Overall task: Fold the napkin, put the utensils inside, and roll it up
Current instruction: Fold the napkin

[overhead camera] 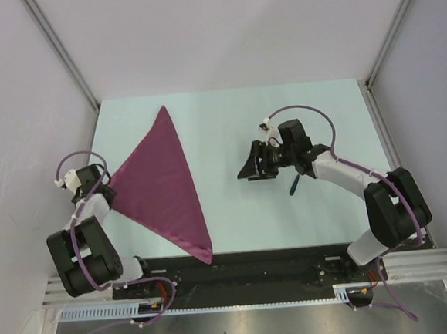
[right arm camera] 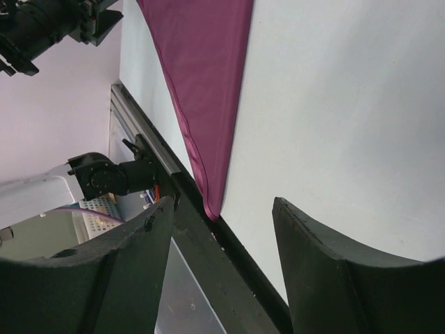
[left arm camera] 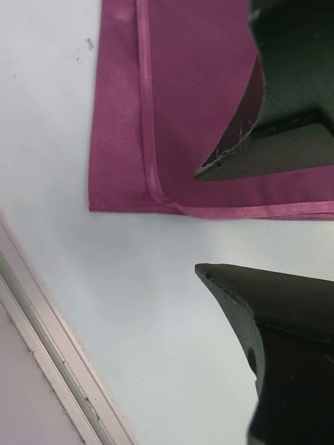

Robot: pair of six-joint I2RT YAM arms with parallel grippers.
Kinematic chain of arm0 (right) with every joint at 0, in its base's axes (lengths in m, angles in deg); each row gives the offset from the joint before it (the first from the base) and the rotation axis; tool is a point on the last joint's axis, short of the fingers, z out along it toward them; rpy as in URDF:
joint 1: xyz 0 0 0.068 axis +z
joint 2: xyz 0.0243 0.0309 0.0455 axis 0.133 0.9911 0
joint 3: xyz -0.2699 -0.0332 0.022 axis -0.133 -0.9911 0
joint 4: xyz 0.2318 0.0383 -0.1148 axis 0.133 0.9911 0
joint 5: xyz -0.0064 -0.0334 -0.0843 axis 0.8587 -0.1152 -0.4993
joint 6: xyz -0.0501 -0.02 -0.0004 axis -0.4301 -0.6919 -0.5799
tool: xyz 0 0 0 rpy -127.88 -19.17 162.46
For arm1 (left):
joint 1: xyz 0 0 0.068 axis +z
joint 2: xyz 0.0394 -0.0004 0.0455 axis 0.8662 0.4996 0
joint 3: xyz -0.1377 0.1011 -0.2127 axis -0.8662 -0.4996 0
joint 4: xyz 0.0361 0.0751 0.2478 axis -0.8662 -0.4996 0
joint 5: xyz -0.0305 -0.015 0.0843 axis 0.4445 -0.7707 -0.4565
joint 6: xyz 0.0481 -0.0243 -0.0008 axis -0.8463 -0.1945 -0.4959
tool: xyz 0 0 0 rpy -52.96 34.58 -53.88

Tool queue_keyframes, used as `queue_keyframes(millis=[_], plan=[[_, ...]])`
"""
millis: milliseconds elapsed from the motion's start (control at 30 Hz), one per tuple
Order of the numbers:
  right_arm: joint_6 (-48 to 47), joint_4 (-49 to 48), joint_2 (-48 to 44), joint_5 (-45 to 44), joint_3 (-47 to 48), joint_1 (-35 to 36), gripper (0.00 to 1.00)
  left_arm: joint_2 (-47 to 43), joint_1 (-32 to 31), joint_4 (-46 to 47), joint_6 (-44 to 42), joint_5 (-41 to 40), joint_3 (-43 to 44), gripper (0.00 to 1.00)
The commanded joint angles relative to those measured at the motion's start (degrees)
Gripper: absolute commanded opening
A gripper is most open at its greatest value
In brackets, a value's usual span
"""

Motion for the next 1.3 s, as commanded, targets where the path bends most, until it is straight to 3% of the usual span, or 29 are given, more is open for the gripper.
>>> queue_keyframes(millis=[0,500,800,1200,1267], plan=[[0.58,0.56,-3.58,-0.78,0.35,-0.04,0.64,1.25,2.46,4.15,0.73,2.71,0.71,0.55],[0.14,1.45,-3.06,-1.31,1.14,0.4,0.63,7.22,4.3,8.46,0.55,4.11,1.5,0.5],[0.76,0.57,-0.34,-1.14,2.19,2.42,0.63,8.28,4.48,9.25,0.38,4.99,1.77,0.39],[1.02,0.39,1.51,-1.22,3.25,5.32,0.63,8.28,4.48,9.34,0.11,4.91,2.64,0.31],[1.2,0.39,1.78,-1.31,3.16,5.58,0.63,8.63,4.48,9.16,-0.06,4.82,2.91,0.23]])
